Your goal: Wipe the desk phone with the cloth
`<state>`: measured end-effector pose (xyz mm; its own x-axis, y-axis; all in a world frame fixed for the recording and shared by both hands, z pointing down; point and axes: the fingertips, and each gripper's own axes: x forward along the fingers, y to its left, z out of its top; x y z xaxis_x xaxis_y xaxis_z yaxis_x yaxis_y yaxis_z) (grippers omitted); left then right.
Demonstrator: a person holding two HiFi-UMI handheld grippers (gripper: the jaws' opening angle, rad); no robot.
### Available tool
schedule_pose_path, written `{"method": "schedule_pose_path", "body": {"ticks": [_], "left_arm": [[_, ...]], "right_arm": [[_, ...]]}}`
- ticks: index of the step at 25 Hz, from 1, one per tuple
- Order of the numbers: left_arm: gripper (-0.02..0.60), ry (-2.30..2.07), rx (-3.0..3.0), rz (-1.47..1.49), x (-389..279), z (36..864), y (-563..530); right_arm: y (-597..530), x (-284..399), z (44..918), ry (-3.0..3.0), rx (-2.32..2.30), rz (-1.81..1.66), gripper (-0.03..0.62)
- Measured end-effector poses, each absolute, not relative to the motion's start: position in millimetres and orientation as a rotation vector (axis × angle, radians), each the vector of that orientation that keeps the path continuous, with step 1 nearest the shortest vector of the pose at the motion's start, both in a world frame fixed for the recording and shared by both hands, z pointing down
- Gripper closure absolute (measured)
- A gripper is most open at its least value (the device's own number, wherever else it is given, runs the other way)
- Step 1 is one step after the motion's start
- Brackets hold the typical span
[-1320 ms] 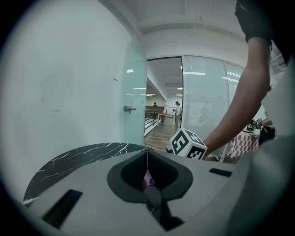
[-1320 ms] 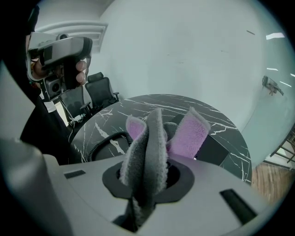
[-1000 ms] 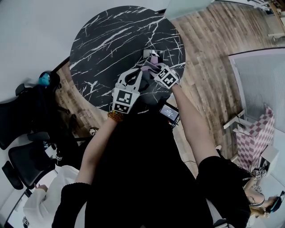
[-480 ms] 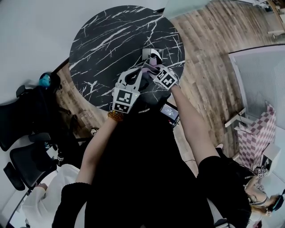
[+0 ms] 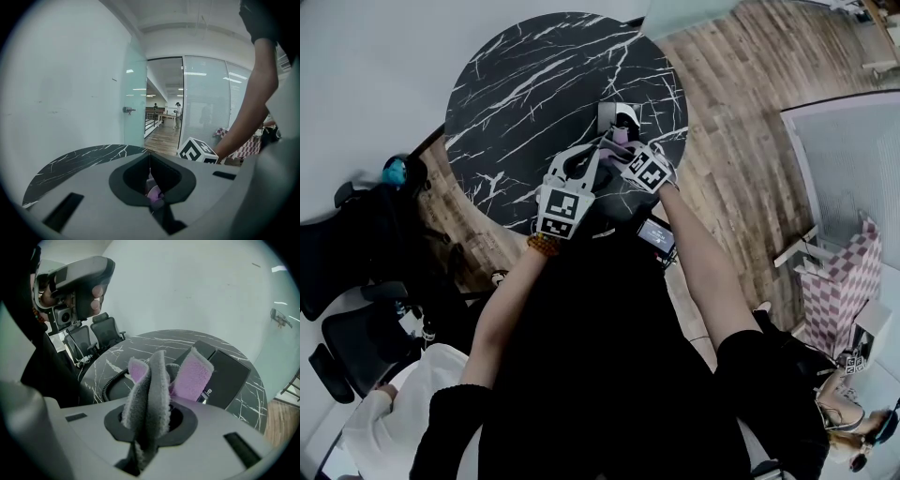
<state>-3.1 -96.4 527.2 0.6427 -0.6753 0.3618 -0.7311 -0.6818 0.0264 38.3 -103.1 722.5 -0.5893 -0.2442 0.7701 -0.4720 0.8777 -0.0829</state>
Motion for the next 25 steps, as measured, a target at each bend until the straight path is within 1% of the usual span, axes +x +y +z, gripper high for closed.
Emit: {"method": "schedule_pose_path", "body": {"ticks": [25], "left_arm": [[0.565, -1.153, 2.689, 0.494, -6, 530, -99]], "right_arm": [[-83, 36, 730, -2.226, 0.504, 0.402, 0.526]]}}
